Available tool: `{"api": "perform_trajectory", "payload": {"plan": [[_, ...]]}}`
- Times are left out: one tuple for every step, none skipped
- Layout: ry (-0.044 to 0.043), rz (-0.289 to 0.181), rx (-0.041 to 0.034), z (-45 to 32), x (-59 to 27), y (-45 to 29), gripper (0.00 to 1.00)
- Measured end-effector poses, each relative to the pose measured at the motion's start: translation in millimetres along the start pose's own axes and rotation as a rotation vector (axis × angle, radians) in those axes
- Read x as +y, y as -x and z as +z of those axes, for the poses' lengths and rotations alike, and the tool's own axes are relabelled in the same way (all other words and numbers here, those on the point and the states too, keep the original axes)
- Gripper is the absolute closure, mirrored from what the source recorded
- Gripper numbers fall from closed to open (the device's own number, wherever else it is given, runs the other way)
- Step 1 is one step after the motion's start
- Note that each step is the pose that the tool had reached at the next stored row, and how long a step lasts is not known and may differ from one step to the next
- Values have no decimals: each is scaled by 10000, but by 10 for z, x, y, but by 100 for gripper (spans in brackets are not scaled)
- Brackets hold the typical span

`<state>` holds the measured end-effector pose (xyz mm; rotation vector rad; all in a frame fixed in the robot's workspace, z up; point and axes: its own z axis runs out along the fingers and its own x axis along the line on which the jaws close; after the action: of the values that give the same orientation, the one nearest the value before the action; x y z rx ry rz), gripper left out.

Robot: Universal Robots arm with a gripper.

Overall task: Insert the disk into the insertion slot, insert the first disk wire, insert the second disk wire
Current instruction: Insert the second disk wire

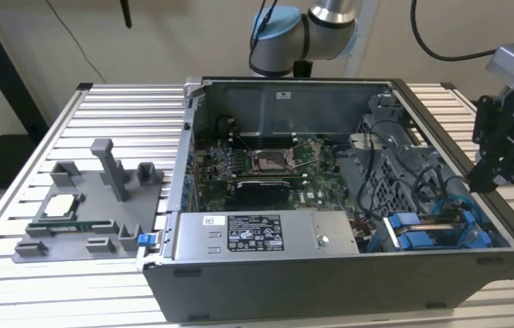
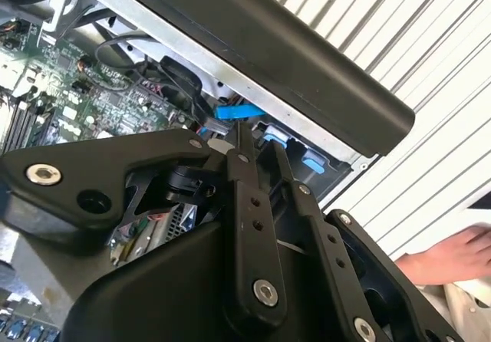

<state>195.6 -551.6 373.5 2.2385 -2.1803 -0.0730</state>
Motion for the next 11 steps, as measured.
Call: {"api": "perform_trajectory", "payload": {"plan": [[-3, -1, 1, 7, -1, 0, 0], [-7, 0, 1, 12, -1, 0, 0], [-14, 0, 2, 14, 0, 0, 0], [-21, 0, 2, 15, 0, 0, 0], [-25, 0, 1, 17, -1, -1, 0], [-28, -1, 2, 18, -1, -1, 0], [-30, 0, 0, 19, 0, 0, 0], [-30, 0, 1, 19, 0, 0, 0], [-30, 0, 1, 19, 0, -1, 0], [-30, 0, 1, 19, 0, -1, 0], [-30, -1, 1, 19, 0, -1, 0]]}}
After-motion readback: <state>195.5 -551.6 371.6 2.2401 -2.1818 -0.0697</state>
